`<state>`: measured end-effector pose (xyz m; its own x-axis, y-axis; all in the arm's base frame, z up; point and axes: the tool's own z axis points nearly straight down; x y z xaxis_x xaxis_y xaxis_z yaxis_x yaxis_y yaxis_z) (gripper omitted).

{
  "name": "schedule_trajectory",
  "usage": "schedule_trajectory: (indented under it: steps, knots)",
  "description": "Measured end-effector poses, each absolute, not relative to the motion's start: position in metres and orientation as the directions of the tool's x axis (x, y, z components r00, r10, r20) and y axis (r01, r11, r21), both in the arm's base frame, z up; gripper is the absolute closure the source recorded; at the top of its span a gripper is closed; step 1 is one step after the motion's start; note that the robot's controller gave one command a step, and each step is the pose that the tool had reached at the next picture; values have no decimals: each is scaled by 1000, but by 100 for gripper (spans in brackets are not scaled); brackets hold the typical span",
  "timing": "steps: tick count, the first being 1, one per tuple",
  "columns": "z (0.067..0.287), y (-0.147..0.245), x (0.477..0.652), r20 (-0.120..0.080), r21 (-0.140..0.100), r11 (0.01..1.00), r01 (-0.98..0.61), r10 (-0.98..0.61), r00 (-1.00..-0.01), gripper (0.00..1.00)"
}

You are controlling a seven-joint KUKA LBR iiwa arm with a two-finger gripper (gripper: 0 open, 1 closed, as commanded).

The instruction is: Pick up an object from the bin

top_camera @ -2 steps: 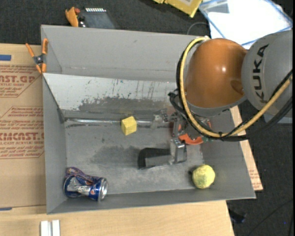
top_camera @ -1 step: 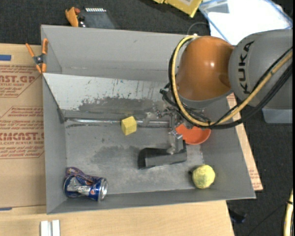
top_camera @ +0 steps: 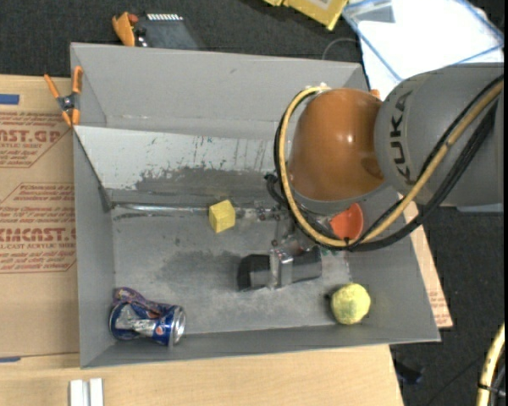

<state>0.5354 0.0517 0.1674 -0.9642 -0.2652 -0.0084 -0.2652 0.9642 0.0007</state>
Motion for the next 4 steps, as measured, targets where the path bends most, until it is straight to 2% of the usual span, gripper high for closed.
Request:
schedule_trajectory:
  steps: [1,2,3,4]
  knots:
    - [107,30,557,-13,-2,966,-260,-260,-966,0]
    - [80,24,554,-1,-1,965,-261,-261,-965,0]
    - [123,39,576,1,3,863,-506,-506,-863,100]
    - [123,39,576,1,3,863,-506,-506,-863,100]
